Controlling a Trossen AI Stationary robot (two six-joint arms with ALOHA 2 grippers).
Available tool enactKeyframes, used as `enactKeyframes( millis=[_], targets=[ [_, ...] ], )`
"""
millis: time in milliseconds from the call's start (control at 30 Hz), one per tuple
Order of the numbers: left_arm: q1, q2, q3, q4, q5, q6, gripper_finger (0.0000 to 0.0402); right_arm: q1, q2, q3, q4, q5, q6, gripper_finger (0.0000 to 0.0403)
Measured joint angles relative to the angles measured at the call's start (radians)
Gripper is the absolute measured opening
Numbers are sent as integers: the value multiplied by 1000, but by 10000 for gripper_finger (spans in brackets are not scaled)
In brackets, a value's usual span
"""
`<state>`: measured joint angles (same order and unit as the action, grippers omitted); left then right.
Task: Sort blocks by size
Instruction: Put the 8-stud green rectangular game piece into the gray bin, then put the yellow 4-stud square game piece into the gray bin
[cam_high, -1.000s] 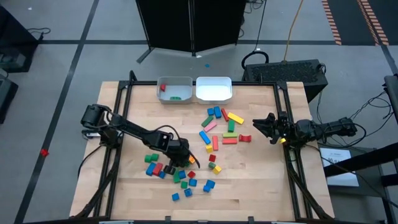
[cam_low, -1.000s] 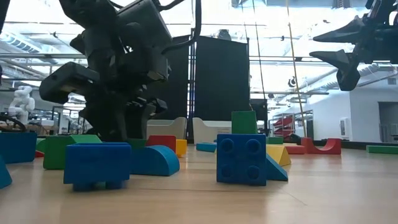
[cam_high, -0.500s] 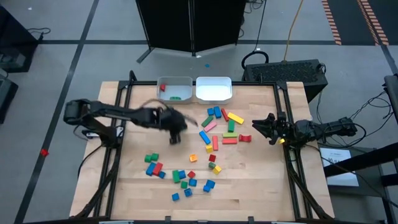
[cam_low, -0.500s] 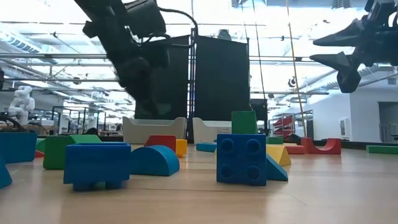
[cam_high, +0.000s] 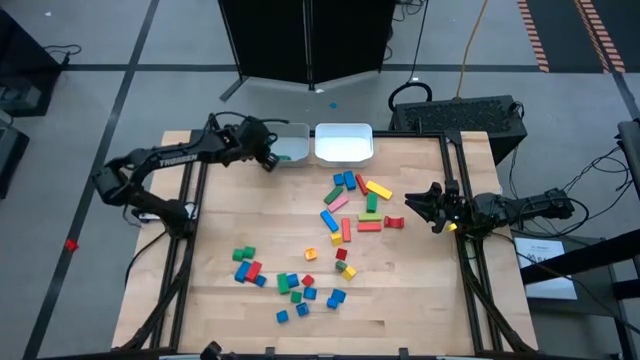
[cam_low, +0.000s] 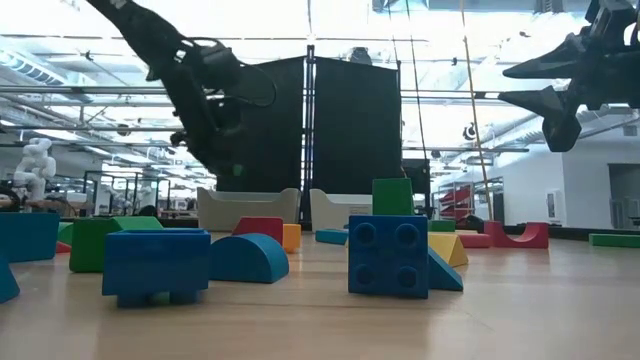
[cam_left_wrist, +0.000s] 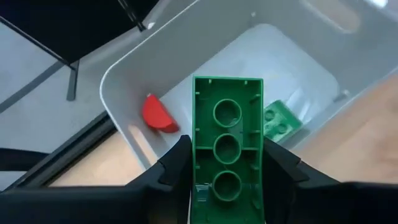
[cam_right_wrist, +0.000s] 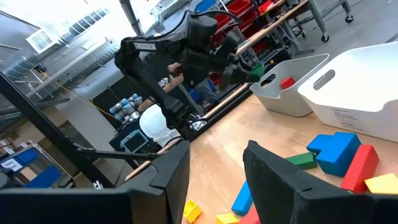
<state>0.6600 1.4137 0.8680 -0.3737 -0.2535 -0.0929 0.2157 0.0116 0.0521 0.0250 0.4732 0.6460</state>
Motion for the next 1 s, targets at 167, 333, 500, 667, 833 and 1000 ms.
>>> enactKeyframes(
  millis=[167,333,500,667,833,1000],
  targets=[
    [2,9,0,49,2,50,234,0,0,0,0,0,0,144],
    [-3,8,3,74,26,55,305,0,0,0,0,0,0,144],
    [-41,8,38,52,276,66,304,0,0,0,0,0,-1,144],
    [-193,8,62,28,490,72,285,0,0,0,0,0,-2,144],
    [-435,8,62,13,484,126,282,0,0,0,0,-1,-3,144],
    [-613,24,62,27,358,127,282,0,0,0,0,-1,-6,144]
  ],
)
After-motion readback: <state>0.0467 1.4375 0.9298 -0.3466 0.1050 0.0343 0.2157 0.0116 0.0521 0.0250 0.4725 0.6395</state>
